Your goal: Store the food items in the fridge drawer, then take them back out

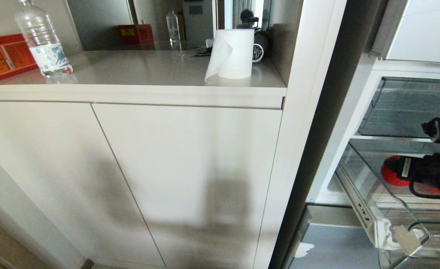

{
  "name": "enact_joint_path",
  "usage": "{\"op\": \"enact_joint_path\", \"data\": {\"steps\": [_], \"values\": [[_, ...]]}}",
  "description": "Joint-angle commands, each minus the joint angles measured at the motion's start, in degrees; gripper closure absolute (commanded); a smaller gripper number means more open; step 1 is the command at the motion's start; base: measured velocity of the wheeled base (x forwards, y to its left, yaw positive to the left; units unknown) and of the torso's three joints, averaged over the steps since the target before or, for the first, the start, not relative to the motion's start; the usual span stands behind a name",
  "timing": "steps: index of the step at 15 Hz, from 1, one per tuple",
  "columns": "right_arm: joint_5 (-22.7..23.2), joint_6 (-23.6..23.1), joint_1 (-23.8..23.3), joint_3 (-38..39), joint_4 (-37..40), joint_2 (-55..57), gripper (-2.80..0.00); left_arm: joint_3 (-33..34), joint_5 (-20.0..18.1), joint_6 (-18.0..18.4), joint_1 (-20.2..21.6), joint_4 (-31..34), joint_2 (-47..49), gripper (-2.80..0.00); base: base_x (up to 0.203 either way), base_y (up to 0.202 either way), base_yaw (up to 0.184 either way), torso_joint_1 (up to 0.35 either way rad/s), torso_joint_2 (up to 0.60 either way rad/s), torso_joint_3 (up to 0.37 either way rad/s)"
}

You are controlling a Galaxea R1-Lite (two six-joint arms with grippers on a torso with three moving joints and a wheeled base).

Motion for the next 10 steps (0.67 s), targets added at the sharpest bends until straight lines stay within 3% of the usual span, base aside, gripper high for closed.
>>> {"op": "enact_joint_path", "data": {"steps": [1,6,10], "values": [[-0.07,0.07,-0.06,-0.45,-0.35,3.35,-2.8,0.01,-0.04,0.02,0.01,0.06,0.01,0.0,0.0,0.0,0.0,0.0,0.0,0.0],[0.11,0.58,-0.89,-1.68,-0.59,5.82,-2.8,0.01,-0.02,0.02,0.01,-0.01,0.01,0.0,0.0,0.0,0.0,0.0,0.0,0.0],[0.46,0.37,-1.73,-1.41,-5.69,8.4,-2.8,0.01,0.05,0.02,0.01,0.0,0.01,0.0,0.0,0.0,0.0,0.0,0.0,0.0]]}}
